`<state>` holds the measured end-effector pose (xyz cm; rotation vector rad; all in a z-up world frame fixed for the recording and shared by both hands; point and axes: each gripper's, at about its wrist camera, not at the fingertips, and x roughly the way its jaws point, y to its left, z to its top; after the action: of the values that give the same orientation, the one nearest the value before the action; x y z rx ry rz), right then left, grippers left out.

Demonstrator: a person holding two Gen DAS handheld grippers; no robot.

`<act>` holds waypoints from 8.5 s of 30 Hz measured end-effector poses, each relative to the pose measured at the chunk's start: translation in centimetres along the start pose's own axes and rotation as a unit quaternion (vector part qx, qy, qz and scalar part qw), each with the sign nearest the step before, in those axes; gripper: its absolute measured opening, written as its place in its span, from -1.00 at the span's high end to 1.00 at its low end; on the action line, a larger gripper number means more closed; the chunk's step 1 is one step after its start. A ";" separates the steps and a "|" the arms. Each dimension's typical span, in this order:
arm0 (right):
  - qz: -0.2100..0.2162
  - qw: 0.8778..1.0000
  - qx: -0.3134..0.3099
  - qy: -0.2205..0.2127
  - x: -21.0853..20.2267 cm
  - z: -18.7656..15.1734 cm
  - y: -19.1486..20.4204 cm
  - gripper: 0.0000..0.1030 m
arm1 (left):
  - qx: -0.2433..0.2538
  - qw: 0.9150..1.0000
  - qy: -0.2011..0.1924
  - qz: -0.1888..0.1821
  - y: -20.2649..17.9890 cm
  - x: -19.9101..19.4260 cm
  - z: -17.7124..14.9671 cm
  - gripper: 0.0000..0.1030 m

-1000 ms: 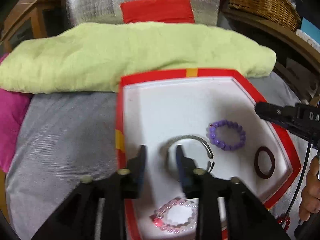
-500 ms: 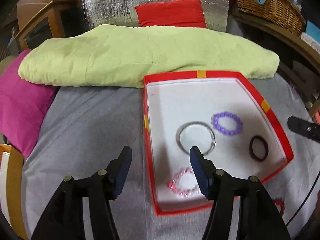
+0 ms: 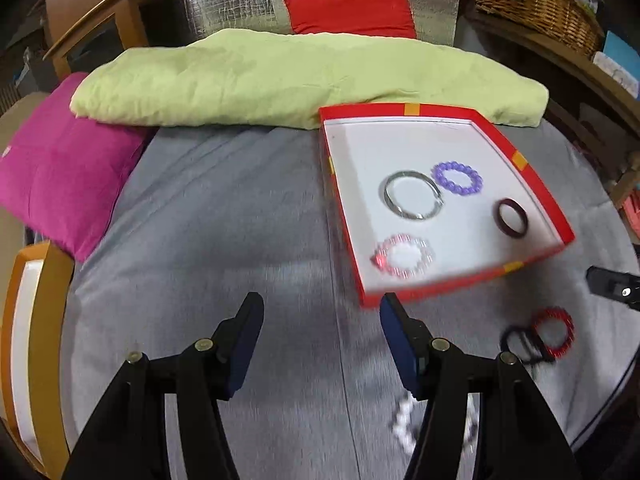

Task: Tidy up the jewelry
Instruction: 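Grasp the pink bead strand with the left tool while the right tool grasps the black clip, then carry the pink strand and black clip over the red box with both tools, then lower the pink strand and black clip toward the box interior, still gripped, then open the left tool to drop the pink strand while the right tool releases the black clip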

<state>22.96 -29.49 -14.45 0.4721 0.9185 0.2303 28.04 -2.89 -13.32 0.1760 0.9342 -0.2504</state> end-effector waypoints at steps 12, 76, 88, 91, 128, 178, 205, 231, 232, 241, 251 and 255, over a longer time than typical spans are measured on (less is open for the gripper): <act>0.043 0.998 -0.036 0.023 1.0 -3.4 3.1 0.33 | -0.004 0.996 0.010 -0.086 -1.8 -3.1 -8.3 -0.19; -0.071 0.991 0.022 -0.111 -4.3 -3.8 4.5 0.88 | 0.040 0.978 -0.056 -0.198 -5.5 -5.5 -5.6 0.87; 0.001 0.989 0.052 -0.140 -5.4 -1.9 -0.2 0.88 | 0.000 0.980 -0.074 -0.183 -4.5 -4.3 -4.2 0.87; 0.027 0.987 0.059 -0.147 -5.1 -0.7 -1.2 0.88 | 0.001 0.980 -0.090 -0.179 -4.7 -4.3 -3.8 0.87; 0.014 0.988 0.077 -0.132 1.7 7.1 -4.6 0.88 | 0.025 0.969 -0.089 -0.231 -8.6 1.4 5.3 0.87; -0.040 0.987 0.076 -0.138 2.8 6.8 -4.0 0.88 | 0.087 0.980 -0.115 -0.135 -10.0 2.0 4.3 0.87; -0.060 0.987 0.090 -0.117 5.0 7.7 -5.3 0.88 | 0.033 0.973 -0.094 -0.209 -10.0 4.1 5.1 0.87; -0.089 0.988 0.064 -0.108 6.7 8.2 -4.7 0.87 | 0.022 0.979 -0.057 -0.195 -9.8 5.5 4.8 0.87; -0.091 0.988 0.063 -0.109 6.6 8.2 -4.6 0.87 | 0.021 0.979 -0.057 -0.194 -9.7 5.5 4.8 0.87; -0.099 0.987 0.065 -0.107 6.4 8.1 -4.7 0.86 | 0.028 0.983 -0.049 -0.174 -9.8 5.7 4.7 0.87; -0.103 0.987 0.070 -0.100 6.6 8.0 -5.0 0.86 | 0.038 0.985 -0.035 -0.167 -10.0 6.2 4.4 0.64; -0.103 0.987 0.070 -0.098 6.6 8.0 -5.0 0.87 | 0.039 0.985 -0.028 -0.166 -10.1 6.4 4.4 0.64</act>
<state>33.32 -33.65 -17.41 0.5163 0.7862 -0.0697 32.16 -14.54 -16.33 0.0844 0.8948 -0.5975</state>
